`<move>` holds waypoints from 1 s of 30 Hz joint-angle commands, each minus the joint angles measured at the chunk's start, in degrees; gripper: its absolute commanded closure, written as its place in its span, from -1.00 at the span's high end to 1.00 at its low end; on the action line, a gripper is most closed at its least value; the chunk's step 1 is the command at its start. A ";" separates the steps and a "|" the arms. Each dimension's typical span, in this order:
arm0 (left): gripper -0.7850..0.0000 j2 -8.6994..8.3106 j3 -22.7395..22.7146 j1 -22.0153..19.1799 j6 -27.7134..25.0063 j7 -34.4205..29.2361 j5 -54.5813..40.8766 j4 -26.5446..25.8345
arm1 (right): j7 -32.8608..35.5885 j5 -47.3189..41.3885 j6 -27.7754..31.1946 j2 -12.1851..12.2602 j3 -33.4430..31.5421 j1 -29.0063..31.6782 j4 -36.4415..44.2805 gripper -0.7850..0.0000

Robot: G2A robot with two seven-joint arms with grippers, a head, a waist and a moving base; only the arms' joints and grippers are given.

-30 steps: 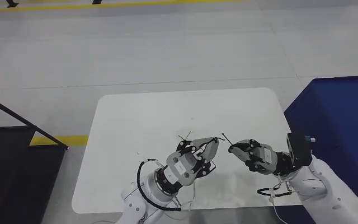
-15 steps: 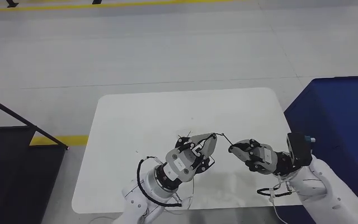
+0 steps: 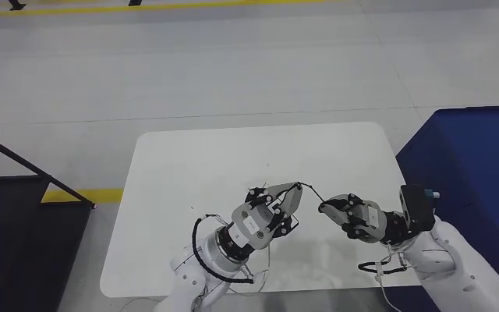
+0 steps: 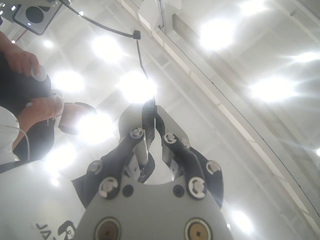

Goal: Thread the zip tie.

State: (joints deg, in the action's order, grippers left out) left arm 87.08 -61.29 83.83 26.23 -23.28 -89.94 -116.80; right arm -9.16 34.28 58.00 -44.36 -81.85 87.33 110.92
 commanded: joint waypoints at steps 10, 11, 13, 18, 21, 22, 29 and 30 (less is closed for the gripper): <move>-1.00 -0.46 0.13 -0.42 0.03 1.83 -0.92 0.81 | 0.00 0.00 0.00 0.00 0.00 0.00 0.00 -1.00; -1.00 -0.50 0.20 -0.34 0.13 2.18 -1.36 0.86 | 0.00 0.00 0.00 0.00 0.00 0.00 0.00 -1.00; -1.00 -0.52 0.29 0.00 0.19 3.46 -3.51 0.98 | 0.00 0.00 0.00 0.00 0.00 0.00 0.00 -1.00; -1.00 -0.43 0.19 -0.09 -0.88 11.14 -10.59 1.60 | 0.00 0.00 0.00 0.00 0.00 0.00 0.00 -1.00; -1.00 -0.31 0.18 -0.77 -1.83 16.58 -15.93 1.71 | 0.00 0.00 0.00 0.00 0.00 0.00 0.00 -1.00; -1.00 -0.31 0.17 -1.00 -2.15 18.60 -17.06 1.76 | 0.00 0.00 0.00 0.00 0.00 0.00 0.00 -1.00; -1.00 -0.23 0.20 -1.83 -4.99 30.41 -28.71 2.06 | 0.00 0.00 0.00 0.00 0.00 0.00 0.00 -1.00; -1.00 -0.23 0.19 -2.05 -5.23 31.65 -29.97 1.98 | 0.00 0.00 0.00 0.00 0.00 0.00 0.00 -1.00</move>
State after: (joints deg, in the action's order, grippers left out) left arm 86.86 -61.02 81.99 21.35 6.85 -118.50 -114.75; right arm -9.16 34.28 58.00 -44.36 -81.85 87.33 110.92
